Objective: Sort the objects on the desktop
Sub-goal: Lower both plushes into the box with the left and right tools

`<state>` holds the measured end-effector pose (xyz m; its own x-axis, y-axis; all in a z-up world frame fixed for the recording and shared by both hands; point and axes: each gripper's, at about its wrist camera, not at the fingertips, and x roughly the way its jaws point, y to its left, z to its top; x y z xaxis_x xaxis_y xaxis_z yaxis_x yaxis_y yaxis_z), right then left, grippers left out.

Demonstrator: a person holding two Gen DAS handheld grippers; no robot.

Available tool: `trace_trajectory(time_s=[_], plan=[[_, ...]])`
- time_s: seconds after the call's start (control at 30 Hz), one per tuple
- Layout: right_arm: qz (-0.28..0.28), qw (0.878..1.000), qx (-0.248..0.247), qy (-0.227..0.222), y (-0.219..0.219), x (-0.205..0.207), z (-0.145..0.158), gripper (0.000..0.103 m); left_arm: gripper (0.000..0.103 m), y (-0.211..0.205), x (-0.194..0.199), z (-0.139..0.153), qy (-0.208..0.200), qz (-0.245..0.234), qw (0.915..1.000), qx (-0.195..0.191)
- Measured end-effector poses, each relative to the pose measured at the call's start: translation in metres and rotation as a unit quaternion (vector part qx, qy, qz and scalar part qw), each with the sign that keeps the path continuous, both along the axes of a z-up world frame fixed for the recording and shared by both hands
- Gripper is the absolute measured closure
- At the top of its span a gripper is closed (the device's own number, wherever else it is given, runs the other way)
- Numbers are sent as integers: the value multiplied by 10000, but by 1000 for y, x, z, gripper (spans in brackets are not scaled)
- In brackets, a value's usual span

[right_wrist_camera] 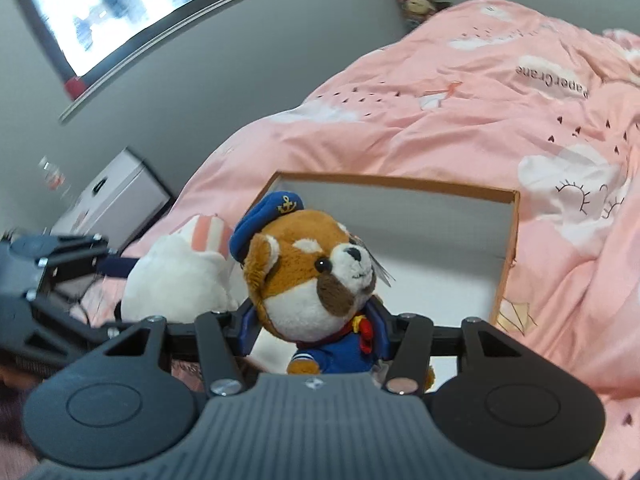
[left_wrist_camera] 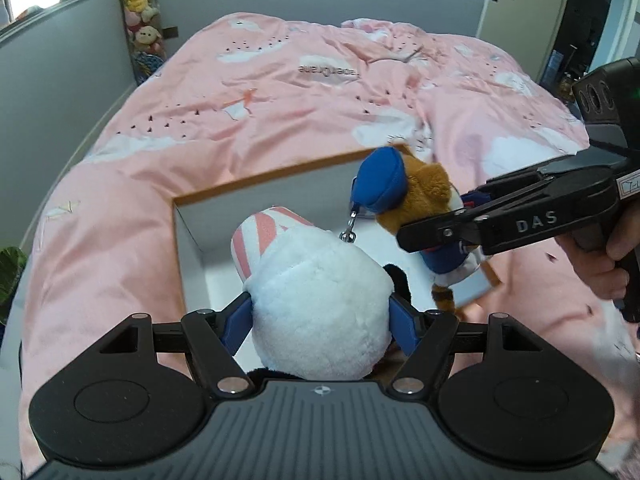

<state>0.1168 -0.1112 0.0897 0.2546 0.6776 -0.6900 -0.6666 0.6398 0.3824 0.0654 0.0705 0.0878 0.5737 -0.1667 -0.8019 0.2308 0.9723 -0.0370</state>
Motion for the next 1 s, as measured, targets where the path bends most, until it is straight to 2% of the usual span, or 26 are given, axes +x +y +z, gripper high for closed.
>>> trace_trajectory(time_s=[0.23,0.33,0.5,0.67,0.8,0.93,1.0], plan=[[-564,9954,165,760,26,44,-38,47,21,4,44,-33,202,-234,9983,485],[-866,9895,197,1138,37,64,-60,47,21,2,62,-51,289,-445,9949,859],[-1321,9769,314,1652,52,84,-93,47,21,-5,89,-82,449,-732,9831,1619],[-1506,9671,303,2028,63,98,-117,47,21,-11,109,-110,528,-1028,9665,2292],[-1548,9599,310,2317,69,108,-133,46,21,-9,119,-124,667,-1187,9601,2442],[-1503,9542,467,2546,74,111,-145,42,20,-10,118,-138,730,-1448,9484,2725],[-1440,9527,563,2618,77,110,-148,41,19,-11,118,-145,720,-1536,9455,2780]])
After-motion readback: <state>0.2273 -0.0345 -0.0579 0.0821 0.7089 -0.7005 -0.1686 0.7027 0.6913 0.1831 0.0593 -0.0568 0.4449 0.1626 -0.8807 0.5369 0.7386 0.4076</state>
